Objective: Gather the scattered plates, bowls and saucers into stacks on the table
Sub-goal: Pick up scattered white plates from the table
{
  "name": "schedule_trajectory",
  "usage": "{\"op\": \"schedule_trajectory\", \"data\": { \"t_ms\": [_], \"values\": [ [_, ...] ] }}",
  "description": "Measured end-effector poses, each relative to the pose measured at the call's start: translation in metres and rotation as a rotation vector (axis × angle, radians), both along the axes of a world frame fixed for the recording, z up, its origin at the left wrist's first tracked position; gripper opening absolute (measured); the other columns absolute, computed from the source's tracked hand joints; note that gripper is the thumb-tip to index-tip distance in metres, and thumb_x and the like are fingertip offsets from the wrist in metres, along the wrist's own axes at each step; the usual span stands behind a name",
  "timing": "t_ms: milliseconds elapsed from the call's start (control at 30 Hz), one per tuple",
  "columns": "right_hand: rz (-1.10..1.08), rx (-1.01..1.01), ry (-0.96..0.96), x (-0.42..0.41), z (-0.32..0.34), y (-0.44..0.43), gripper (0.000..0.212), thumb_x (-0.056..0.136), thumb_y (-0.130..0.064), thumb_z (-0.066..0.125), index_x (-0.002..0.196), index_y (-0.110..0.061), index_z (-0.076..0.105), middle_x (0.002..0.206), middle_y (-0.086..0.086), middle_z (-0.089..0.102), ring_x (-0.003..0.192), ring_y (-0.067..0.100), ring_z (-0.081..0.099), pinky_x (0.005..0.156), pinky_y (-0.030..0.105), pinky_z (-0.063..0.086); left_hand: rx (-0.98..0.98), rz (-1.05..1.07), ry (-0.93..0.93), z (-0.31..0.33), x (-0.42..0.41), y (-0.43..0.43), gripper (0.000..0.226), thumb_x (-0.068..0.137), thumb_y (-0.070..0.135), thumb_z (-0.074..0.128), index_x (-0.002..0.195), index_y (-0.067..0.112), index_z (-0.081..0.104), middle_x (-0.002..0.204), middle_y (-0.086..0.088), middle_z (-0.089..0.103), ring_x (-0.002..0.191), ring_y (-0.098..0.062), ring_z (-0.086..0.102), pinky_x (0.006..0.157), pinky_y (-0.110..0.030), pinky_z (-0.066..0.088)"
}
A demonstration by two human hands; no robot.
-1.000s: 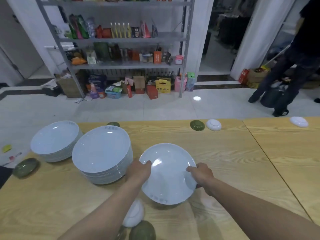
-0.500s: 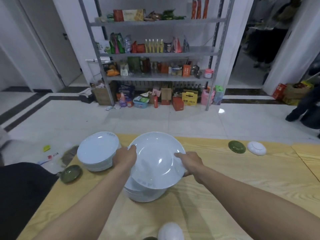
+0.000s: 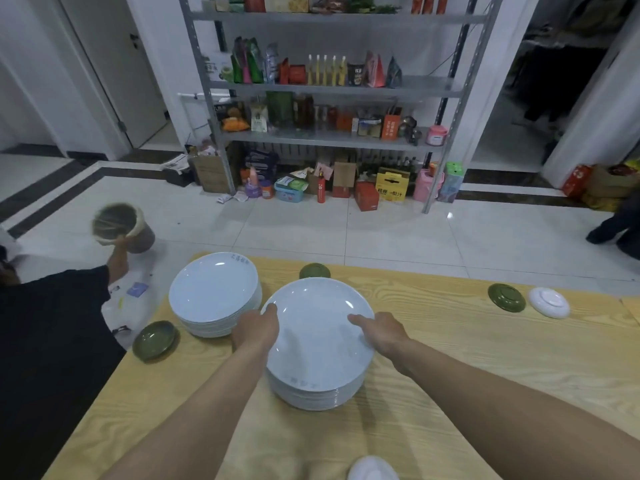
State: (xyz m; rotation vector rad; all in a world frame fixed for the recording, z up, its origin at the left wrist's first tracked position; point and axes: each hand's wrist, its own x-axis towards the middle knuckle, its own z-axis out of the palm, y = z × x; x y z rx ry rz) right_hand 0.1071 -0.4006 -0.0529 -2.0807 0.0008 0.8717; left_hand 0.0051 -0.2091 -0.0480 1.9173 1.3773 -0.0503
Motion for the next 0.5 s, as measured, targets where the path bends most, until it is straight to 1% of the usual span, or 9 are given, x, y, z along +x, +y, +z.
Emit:
{"op": "schedule_trajectory", "data": {
  "t_ms": [133, 167, 200, 233, 267, 300, 367, 433, 500],
  "values": [
    [0.085, -0.02, -0.009, 0.0, -0.004, -0.001, 0.081, 0.063, -0.065, 0.063, 0.13, -0.021, 0.056, 0.118, -0.002, 0.064, 0.103, 0.021, 0.063, 0.092, 0.039, 0.053, 0.029, -0.04, 0.005, -0.01, 0.001, 0.004, 0.053, 0.1, 0.04, 0.034, 0.135, 0.005, 0.054, 0.135, -0.014, 0.057, 0.12, -0.033, 0.053, 0.079, -0.032, 0.033],
    [0.119, -0.038, -0.033, -0.002, -0.002, -0.002, 0.081, 0.063, -0.065, 0.063, 0.131, -0.023, 0.054, 0.12, -0.003, 0.063, 0.105, 0.02, 0.062, 0.094, 0.039, 0.052, 0.035, -0.037, -0.003, -0.01, 0.001, 0.001, 0.054, 0.099, 0.042, 0.036, 0.135, 0.006, 0.053, 0.134, -0.013, 0.056, 0.12, -0.033, 0.053, 0.08, -0.032, 0.035],
    [0.163, -0.065, -0.068, -0.004, 0.002, -0.004, 0.077, 0.069, -0.063, 0.063, 0.134, -0.023, 0.051, 0.125, -0.003, 0.061, 0.109, 0.02, 0.06, 0.097, 0.039, 0.05, 0.068, -0.051, -0.001, -0.008, 0.0, -0.003, 0.054, 0.097, 0.045, 0.039, 0.135, 0.007, 0.052, 0.135, -0.011, 0.056, 0.121, -0.033, 0.052, 0.084, -0.033, 0.038],
    [0.227, -0.109, -0.127, -0.004, 0.004, -0.008, 0.075, 0.078, -0.06, 0.062, 0.139, -0.022, 0.045, 0.133, -0.001, 0.057, 0.116, 0.022, 0.056, 0.101, 0.04, 0.047, 0.143, -0.096, 0.008, -0.004, 0.0, -0.008, 0.055, 0.095, 0.047, 0.041, 0.136, 0.011, 0.051, 0.138, -0.009, 0.053, 0.124, -0.033, 0.049, 0.092, -0.035, 0.04],
    [0.308, -0.193, -0.228, -0.004, 0.007, -0.015, 0.077, 0.085, -0.059, 0.057, 0.147, -0.019, 0.035, 0.145, 0.002, 0.047, 0.128, 0.024, 0.048, 0.107, 0.041, 0.041, 0.249, -0.182, 0.019, -0.001, 0.0, -0.015, 0.056, 0.094, 0.048, 0.043, 0.139, 0.015, 0.047, 0.145, -0.007, 0.046, 0.131, -0.031, 0.043, 0.102, -0.038, 0.039],
    [0.403, -0.313, -0.366, -0.004, 0.011, -0.024, 0.083, 0.089, -0.062, 0.05, 0.154, -0.017, 0.021, 0.156, 0.004, 0.032, 0.141, 0.026, 0.035, 0.114, 0.044, 0.031, 0.352, -0.286, 0.012, 0.005, 0.002, -0.024, 0.058, 0.094, 0.048, 0.043, 0.144, 0.019, 0.041, 0.153, -0.004, 0.036, 0.138, -0.03, 0.034, 0.109, -0.041, 0.033],
    [0.577, -0.545, -0.628, -0.002, 0.02, -0.05, 0.088, 0.092, -0.068, 0.035, 0.157, -0.021, -0.001, 0.164, 0.005, 0.005, 0.151, 0.025, 0.008, 0.12, 0.05, 0.011, 0.466, -0.493, -0.059, 0.018, 0.014, -0.047, 0.061, 0.096, 0.048, 0.042, 0.151, 0.026, 0.027, 0.162, -0.001, 0.015, 0.147, -0.028, 0.016, 0.115, -0.042, 0.022],
    [0.629, -0.677, -0.714, 0.002, 0.03, -0.082, 0.088, 0.092, -0.072, 0.028, 0.156, -0.024, -0.007, 0.165, 0.007, -0.002, 0.152, 0.026, 0.0, 0.12, 0.054, 0.005, 0.49, -0.667, -0.092, 0.032, 0.031, -0.08, 0.062, 0.097, 0.048, 0.041, 0.153, 0.031, 0.021, 0.164, -0.001, 0.002, 0.15, -0.029, 0.004, 0.117, -0.042, 0.017],
    [0.57, -0.745, -0.717, 0.003, 0.041, -0.116, 0.089, 0.09, -0.075, 0.025, 0.156, -0.026, -0.008, 0.164, 0.008, -0.003, 0.152, 0.028, -0.002, 0.12, 0.055, 0.005, 0.534, -0.808, -0.117, 0.042, 0.046, -0.116, 0.064, 0.097, 0.05, 0.04, 0.154, 0.034, 0.016, 0.164, -0.002, -0.007, 0.15, -0.031, -0.002, 0.118, -0.042, 0.016]
  ]
}}
